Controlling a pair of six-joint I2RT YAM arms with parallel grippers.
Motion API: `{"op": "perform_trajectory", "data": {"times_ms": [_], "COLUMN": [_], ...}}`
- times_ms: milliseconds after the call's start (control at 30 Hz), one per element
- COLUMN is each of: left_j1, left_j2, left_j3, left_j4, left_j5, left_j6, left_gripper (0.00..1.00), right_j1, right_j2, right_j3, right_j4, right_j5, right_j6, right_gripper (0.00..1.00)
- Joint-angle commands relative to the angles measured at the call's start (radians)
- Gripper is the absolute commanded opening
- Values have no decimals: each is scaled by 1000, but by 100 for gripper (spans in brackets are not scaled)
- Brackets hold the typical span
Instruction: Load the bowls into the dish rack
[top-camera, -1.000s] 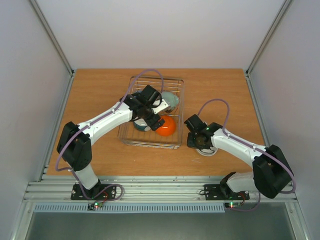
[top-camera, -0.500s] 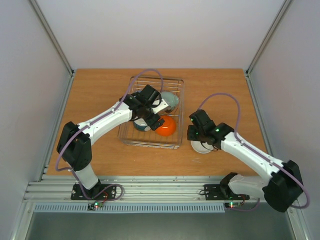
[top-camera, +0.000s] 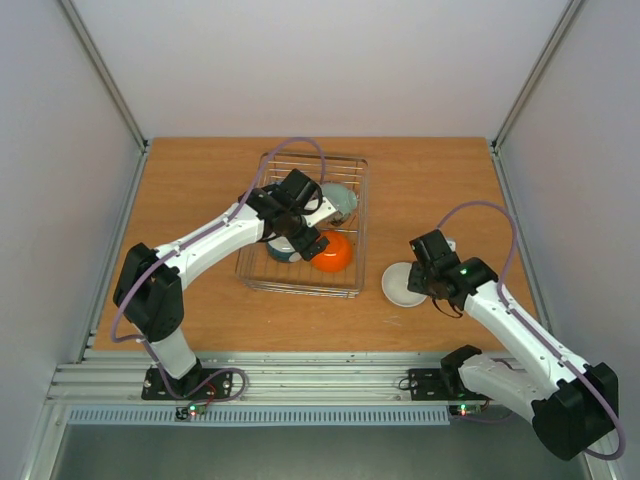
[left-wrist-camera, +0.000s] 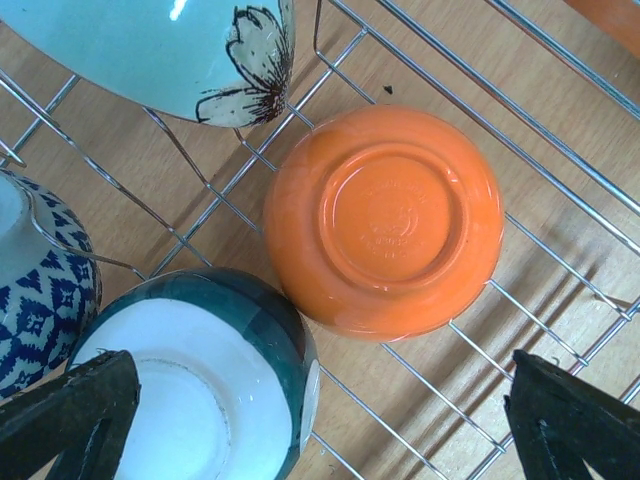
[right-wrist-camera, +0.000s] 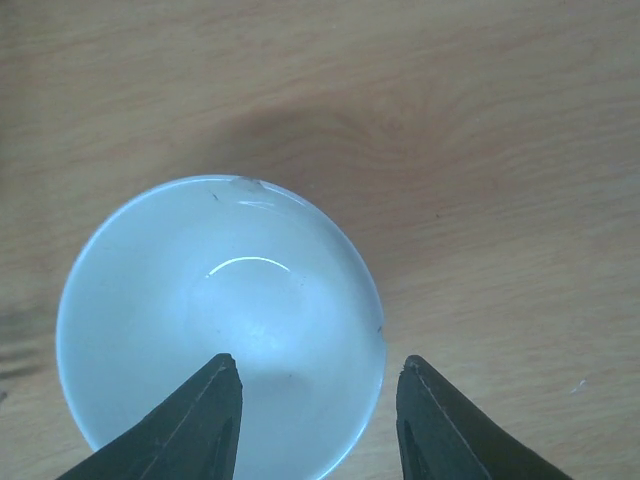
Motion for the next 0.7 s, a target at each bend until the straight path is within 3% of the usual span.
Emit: {"op": "perform_trajectory", "data": {"times_ms": [0,367,667], "left_j1": [4,4,5], "left_j2": [-29,-26,-32], "left_j3": [-3,-2,0], "left_j4": [10,8,8], "left_j5": [13,20,13], "left_j6": [-8,-8,-14], "left_gripper": [99,99,99], "right_j1": [-26,-90,-93], "right_j2": [6,86,107], "right_j3": [-28,-139,-130], "right_j4": [3,108,135], "right_j5": [-15,-83,-82], "right_j6": [35,75,58], "right_gripper": [43,40,4]}}
